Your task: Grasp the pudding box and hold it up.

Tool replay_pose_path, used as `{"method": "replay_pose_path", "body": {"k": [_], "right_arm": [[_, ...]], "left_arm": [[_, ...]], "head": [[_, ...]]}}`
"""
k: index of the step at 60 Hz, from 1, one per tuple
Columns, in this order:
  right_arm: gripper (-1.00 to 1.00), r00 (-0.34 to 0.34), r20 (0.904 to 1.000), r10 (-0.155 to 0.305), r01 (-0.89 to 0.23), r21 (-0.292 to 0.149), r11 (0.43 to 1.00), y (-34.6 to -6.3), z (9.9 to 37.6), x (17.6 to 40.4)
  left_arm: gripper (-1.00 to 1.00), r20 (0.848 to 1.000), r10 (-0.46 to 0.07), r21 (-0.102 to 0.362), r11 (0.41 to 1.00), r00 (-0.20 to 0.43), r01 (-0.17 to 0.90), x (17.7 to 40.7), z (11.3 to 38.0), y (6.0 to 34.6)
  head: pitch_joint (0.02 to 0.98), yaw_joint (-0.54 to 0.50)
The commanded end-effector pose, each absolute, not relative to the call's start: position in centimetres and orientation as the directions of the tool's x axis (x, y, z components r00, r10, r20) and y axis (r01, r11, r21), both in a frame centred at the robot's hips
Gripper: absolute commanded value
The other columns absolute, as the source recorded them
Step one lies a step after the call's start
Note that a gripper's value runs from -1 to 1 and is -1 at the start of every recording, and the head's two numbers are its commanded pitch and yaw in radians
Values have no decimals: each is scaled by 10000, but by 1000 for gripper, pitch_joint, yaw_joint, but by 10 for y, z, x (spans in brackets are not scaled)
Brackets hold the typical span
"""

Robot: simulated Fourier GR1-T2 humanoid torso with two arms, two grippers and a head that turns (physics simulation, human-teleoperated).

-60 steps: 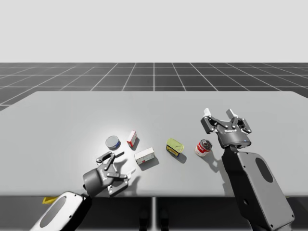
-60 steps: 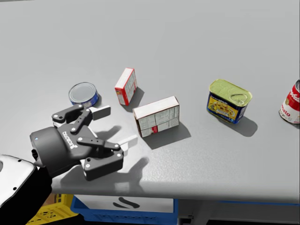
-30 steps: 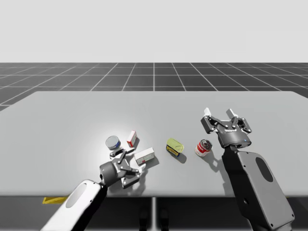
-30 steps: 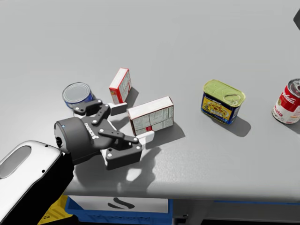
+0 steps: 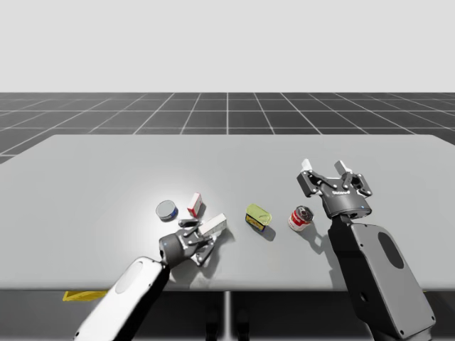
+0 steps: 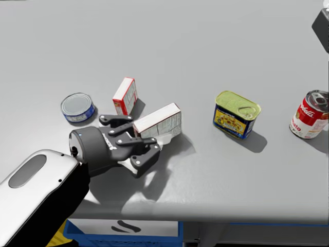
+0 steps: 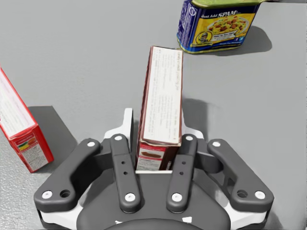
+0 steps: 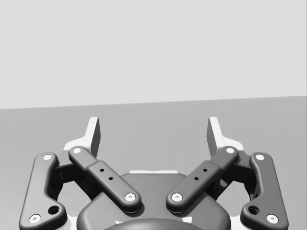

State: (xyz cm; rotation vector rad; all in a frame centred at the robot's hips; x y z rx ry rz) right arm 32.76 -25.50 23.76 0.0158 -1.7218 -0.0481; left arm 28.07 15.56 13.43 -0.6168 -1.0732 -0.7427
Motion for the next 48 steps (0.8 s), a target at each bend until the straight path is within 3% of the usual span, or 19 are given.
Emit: {"method": "replay_pose_path", "body": {"k": [1, 13, 34, 48], "right_arm": [[-1000, -1527, 9875, -384, 185, 417, 9990, -256, 238, 328], [-1000, -1548, 9871, -402, 215, 440, 9988, -258, 239, 328], [-1000, -1574, 9863, -486, 247, 531, 9983, -260, 240, 327], [-1000, -1611, 9861, -407, 173, 440, 9989, -261, 240, 327]], "left_arm": [[965, 9185, -2548, -953, 5994, 3023, 7948, 279, 128, 157], [1000, 9122, -2725, -1034, 5697, 3060, 8153, 275, 126, 156], [1000, 9099, -2781, -1094, 5547, 3077, 8248, 273, 124, 157], [1000, 9156, -2728, -1060, 5449, 2954, 8318, 270, 126, 156]], "head": [[879, 59], [787, 63], [541, 76], [466, 77]]}}
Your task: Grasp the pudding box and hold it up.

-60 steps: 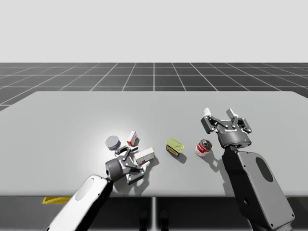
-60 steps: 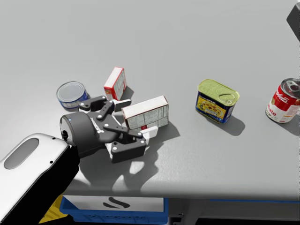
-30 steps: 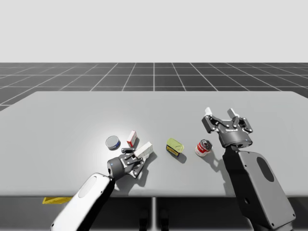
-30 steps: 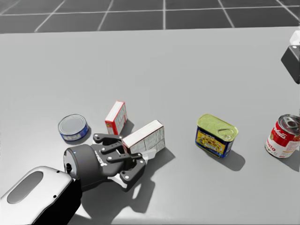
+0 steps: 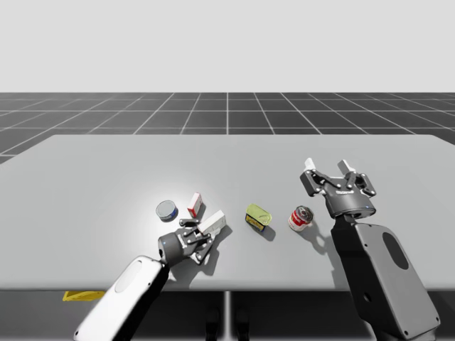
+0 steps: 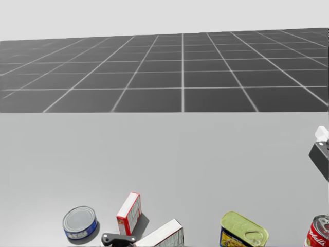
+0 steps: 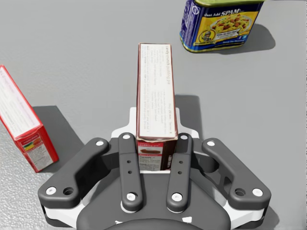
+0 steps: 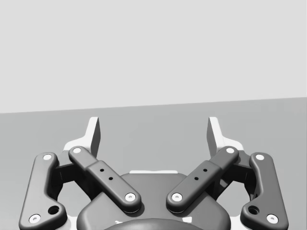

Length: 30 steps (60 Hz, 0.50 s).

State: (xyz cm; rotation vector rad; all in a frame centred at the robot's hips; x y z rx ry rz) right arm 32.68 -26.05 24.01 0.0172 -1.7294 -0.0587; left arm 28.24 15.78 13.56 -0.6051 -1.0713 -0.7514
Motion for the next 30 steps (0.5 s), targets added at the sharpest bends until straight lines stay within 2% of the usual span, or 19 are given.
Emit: {"method": "replay_pose_path", "body": {"k": [1, 8, 12, 17, 30], "right_arm": [[-1000, -1613, 9861, -408, 174, 442, 9989, -261, 240, 327], [-1000, -1624, 9859, -402, 162, 434, 9989, -262, 240, 328], [-1000, -1620, 9859, -416, 158, 447, 9989, -262, 240, 328], [-1000, -1611, 9861, -415, 153, 446, 9989, -262, 240, 328], [-1000, -1624, 9859, -396, 115, 420, 9991, -262, 240, 327]], "left_arm": [[1000, 9158, -2733, -1048, 5449, 2944, 8319, 269, 126, 156], [1000, 9187, -2725, -966, 5467, 2858, 8317, 269, 127, 156], [1000, 9268, -2594, -877, 5542, 2718, 8278, 268, 135, 157], [1000, 9386, -2362, -787, 5631, 2515, 8226, 266, 149, 157], [1000, 9587, -2188, -277, 5649, 1820, 8247, 266, 184, 157]], "head": [[465, 77], [462, 79], [469, 80], [478, 79], [492, 83]]}}
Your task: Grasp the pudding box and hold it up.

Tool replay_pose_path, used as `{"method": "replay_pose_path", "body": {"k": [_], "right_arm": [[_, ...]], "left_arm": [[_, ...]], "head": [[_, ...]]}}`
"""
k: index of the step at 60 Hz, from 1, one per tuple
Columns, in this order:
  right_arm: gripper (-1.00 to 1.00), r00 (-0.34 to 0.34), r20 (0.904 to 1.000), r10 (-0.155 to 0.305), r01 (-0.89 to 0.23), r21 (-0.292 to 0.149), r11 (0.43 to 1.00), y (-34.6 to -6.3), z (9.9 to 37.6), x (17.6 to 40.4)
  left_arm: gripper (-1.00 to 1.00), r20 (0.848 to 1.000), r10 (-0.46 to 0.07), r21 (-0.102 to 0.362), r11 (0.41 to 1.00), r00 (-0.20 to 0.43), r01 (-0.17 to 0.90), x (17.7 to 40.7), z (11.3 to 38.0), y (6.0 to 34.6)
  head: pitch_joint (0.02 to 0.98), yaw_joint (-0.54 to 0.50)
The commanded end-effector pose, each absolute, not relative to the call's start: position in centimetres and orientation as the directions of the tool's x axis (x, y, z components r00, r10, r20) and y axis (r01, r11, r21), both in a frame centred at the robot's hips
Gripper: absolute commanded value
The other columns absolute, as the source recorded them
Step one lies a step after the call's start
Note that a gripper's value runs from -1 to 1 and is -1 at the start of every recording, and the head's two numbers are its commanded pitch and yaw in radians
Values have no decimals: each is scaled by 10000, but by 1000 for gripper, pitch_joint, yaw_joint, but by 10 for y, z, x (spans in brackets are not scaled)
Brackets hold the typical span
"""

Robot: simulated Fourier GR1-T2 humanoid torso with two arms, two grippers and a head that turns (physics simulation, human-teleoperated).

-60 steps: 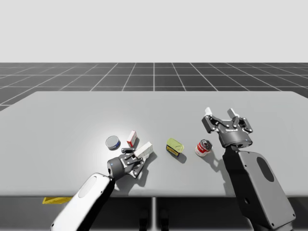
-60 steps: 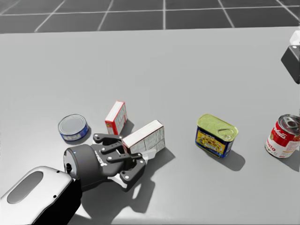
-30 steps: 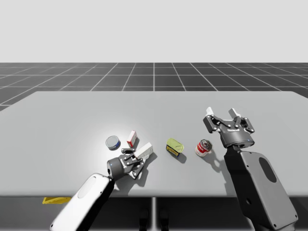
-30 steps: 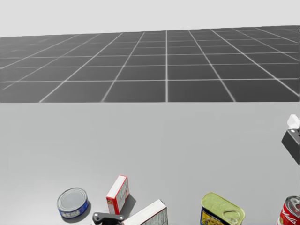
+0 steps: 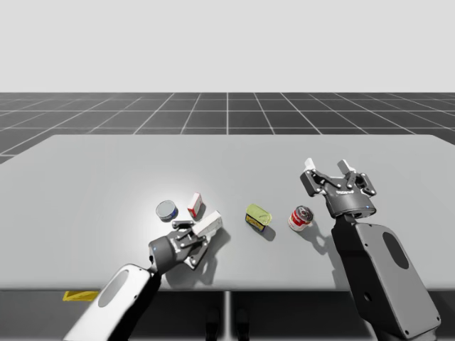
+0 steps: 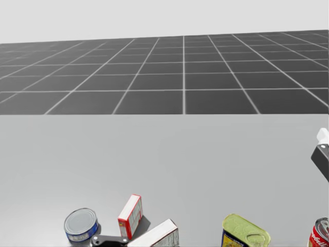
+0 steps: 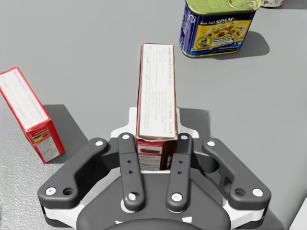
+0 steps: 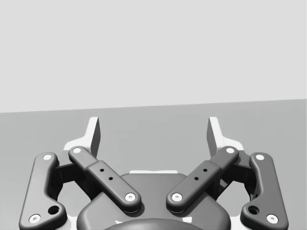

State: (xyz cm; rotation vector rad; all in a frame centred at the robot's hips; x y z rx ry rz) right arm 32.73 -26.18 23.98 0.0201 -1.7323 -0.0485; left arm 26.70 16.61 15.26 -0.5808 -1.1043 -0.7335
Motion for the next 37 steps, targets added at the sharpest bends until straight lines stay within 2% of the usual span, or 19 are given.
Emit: {"method": "replay_pose_path", "body": {"k": [1, 6, 20, 25, 27, 37], "right_arm": [[-1000, -1624, 9859, -396, 113, 420, 9991, -262, 240, 327], [-1000, -1635, 9858, -381, 77, 399, 9992, -262, 240, 327], [-1000, -1675, 9853, -343, 41, 355, 9994, -262, 240, 327], [-1000, -1681, 9852, -340, 44, 353, 9994, -262, 240, 327], [-1000, -1692, 9850, -342, 40, 354, 9994, -262, 241, 327], [-1000, -1739, 9842, -324, -3, 328, 9995, -261, 241, 326]], "left_arm": [[1000, 9594, -2193, -234, 5654, 1776, 8245, 266, 186, 157], [1000, 9641, -2173, -28, 5656, 1523, 8246, 268, 199, 157], [1000, 9769, -2119, 1025, 5722, 260, 8137, 279, 256, 155], [1000, 9772, -2119, 1365, 5717, -151, 8090, 283, 274, 154], [1000, 9742, -2192, 1737, 5729, -545, 8010, 284, 285, 153], [1000, 9704, -2009, 2290, 5913, -1338, 7732, 291, 320, 150]], "head": [[492, 83], [492, 83], [484, 78], [482, 75], [481, 74], [476, 72]]}}
